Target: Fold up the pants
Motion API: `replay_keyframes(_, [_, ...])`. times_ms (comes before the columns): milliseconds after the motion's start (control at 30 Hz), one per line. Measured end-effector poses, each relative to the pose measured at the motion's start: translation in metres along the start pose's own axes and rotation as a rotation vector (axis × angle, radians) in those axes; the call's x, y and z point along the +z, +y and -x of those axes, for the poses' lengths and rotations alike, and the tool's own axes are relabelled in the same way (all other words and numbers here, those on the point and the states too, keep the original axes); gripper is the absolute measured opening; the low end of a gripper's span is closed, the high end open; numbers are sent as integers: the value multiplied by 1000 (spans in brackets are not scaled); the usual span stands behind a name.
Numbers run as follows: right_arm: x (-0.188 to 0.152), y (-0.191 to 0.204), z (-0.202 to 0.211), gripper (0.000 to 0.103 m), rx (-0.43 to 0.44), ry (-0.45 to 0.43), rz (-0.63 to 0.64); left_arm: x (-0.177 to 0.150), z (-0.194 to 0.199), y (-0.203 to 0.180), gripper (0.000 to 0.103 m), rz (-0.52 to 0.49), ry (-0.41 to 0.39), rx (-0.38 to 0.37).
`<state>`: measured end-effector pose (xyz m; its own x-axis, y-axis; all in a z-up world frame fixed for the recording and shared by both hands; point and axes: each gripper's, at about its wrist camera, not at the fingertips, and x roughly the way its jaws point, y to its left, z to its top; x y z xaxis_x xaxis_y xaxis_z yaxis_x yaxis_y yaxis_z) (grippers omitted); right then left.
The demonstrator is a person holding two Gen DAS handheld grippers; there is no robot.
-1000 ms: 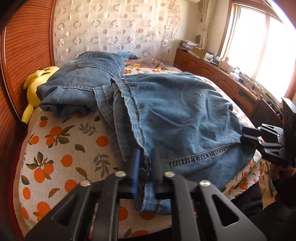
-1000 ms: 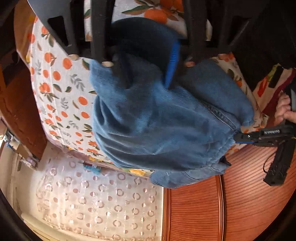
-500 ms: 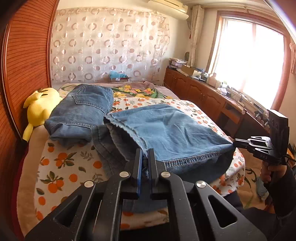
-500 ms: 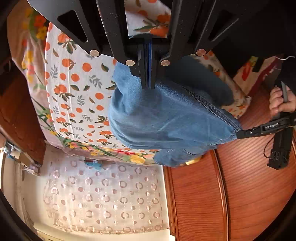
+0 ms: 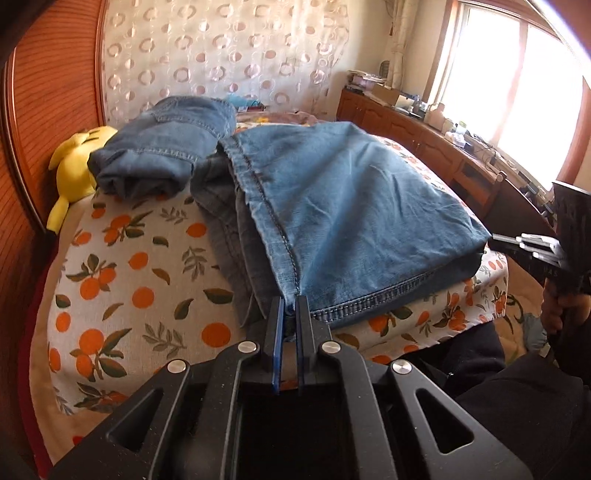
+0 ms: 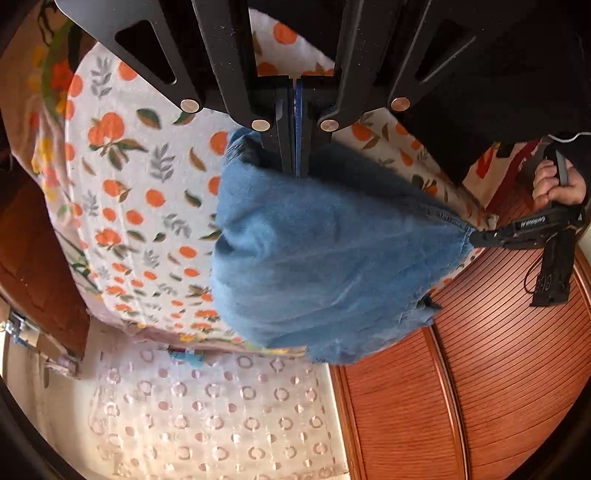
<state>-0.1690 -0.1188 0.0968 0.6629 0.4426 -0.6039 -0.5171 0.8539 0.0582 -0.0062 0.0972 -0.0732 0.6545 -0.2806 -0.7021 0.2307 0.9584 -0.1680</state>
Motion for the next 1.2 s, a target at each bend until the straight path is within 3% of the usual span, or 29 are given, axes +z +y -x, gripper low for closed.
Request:
replay_keyframes(67, [3, 1, 5, 7, -38, -17, 11, 1, 2, -2, 6, -1, -5, 3])
replay_keyframes(167, [-1, 0, 5, 37, -75, -10, 25, 3, 4, -2, 14, 5, -5, 7])
replay_keyframes(200, [-3, 0, 3, 42, -94, 0, 26, 4, 5, 0, 16, 8, -5, 7])
replay_keyframes(267, [-9, -1, 2, 43, -97, 14, 27, 6, 7, 2, 24, 13, -11, 5])
replay_keyframes(300, [-10, 1, 0, 43, -100, 23, 28, 8, 9, 3, 27, 16, -20, 4])
replay_keyframes(367, [-12, 1, -4, 43, -99, 31, 25, 12, 12, 4, 42, 16, -42, 5])
replay_keyframes(533, [2, -6, -14, 41, -93, -11, -24, 36, 8, -8, 45, -36, -90, 1])
replay_keyframes(600, [4, -7, -12, 8, -87, -31, -36, 48, 0, -14, 45, -64, -97, 4])
replay_keyframes(667, [3, -7, -8, 3, -93, -51, -38, 59, -12, -22, 45, -98, -96, 12])
replay_keyframes(800, [-4, -8, 9, 1, -71, -89, -76, 78, -48, -25, 45, -124, -53, 27])
replay_keyframes(900, [-22, -10, 6, 1, -66, -16, -79, 79, -66, -16, 45, -113, -6, 52])
replay_keyframes(1000, [-41, -12, -2, 1, -49, 42, -85, 75, -72, -4, 45, -81, 18, 65])
replay_keyframes(1200, [-33, -20, 7, 1, -24, 19, -108, 71, -67, 10, 45, -47, 7, 82])
